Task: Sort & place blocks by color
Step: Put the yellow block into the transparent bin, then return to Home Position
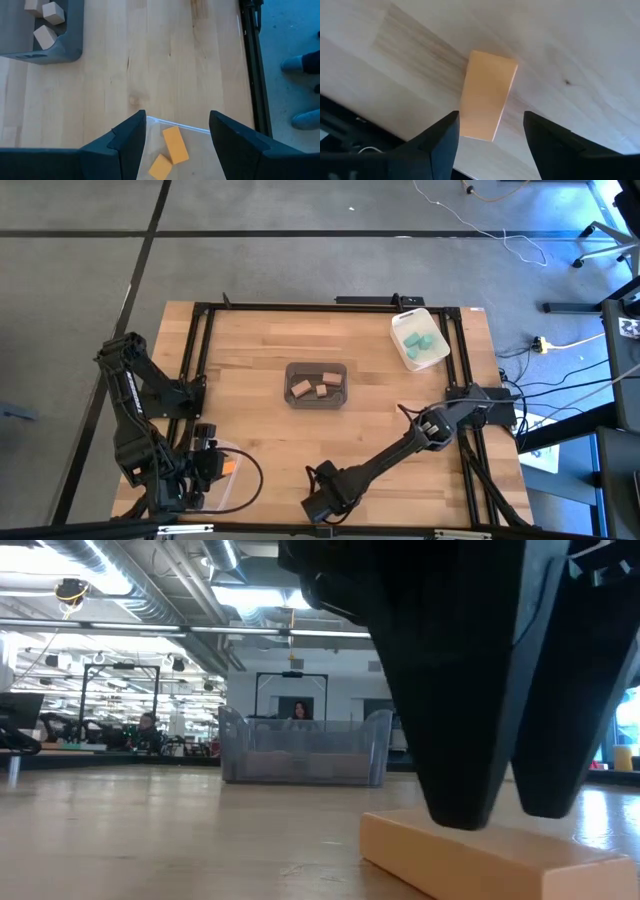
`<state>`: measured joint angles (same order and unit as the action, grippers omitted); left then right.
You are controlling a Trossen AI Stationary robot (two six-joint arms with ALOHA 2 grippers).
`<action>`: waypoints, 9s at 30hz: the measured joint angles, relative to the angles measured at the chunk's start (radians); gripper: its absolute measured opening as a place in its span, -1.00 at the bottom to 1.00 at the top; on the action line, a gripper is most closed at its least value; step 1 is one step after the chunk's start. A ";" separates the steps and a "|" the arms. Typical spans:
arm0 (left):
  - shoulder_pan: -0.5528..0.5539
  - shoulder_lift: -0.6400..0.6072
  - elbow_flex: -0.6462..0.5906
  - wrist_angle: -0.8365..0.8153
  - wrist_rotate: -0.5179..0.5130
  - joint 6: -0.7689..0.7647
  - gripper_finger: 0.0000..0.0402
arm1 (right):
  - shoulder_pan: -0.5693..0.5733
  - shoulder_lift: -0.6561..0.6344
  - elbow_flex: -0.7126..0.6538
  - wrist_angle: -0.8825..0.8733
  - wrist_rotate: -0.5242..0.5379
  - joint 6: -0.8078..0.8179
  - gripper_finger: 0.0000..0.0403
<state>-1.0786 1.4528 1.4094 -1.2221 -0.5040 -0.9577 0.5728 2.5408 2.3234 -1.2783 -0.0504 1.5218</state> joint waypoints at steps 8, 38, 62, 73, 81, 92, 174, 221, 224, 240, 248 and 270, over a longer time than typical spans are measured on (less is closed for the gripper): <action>0.000 0.000 0.000 0.000 0.000 0.000 0.04 | -0.003 0.000 -0.031 0.035 0.030 -0.008 0.10; 0.000 0.000 0.000 0.001 0.000 0.000 0.04 | -0.022 -0.004 -0.103 0.093 0.073 0.016 0.10; 0.000 0.000 0.000 0.001 0.000 0.001 0.04 | -0.025 -0.004 -0.104 0.102 0.017 0.020 0.10; 0.000 0.000 0.000 0.001 0.000 0.001 0.04 | -0.024 -0.004 -0.105 0.089 0.042 0.055 -0.15; -0.004 0.000 0.000 0.001 0.000 0.001 0.04 | -0.023 0.002 -0.068 0.075 0.106 0.021 -0.35; -0.005 0.000 0.000 0.001 0.000 -0.054 0.04 | -0.063 -0.008 0.029 0.052 0.251 -0.172 -0.35; -0.279 -0.042 0.000 -0.001 -0.396 -0.926 0.04 | -0.290 0.220 0.032 1.454 0.182 -1.391 -0.35; -0.280 -0.042 0.000 -0.001 -0.366 -0.917 0.04 | -0.326 0.219 0.032 1.416 0.107 -1.224 -0.16; -0.280 -0.042 0.000 -0.001 -0.365 -0.917 0.04 | -0.334 0.218 0.032 1.414 0.108 -1.220 -0.05; -0.280 -0.042 0.000 0.004 -0.365 -0.847 0.04 | -0.326 0.101 0.034 1.472 -0.134 -1.403 0.03; -0.280 -0.042 0.000 0.011 -0.364 -0.684 0.04 | -0.279 -0.069 0.033 1.189 -0.028 -1.636 -0.27; -0.180 -0.061 0.000 -0.184 -0.356 -0.424 -0.45 | -0.151 -0.438 0.033 0.603 0.444 -1.629 -0.98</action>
<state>-1.2586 1.3919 1.4090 -1.4063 -0.8596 -1.3820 0.4219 2.1032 2.3562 -0.6755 0.3937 -0.1075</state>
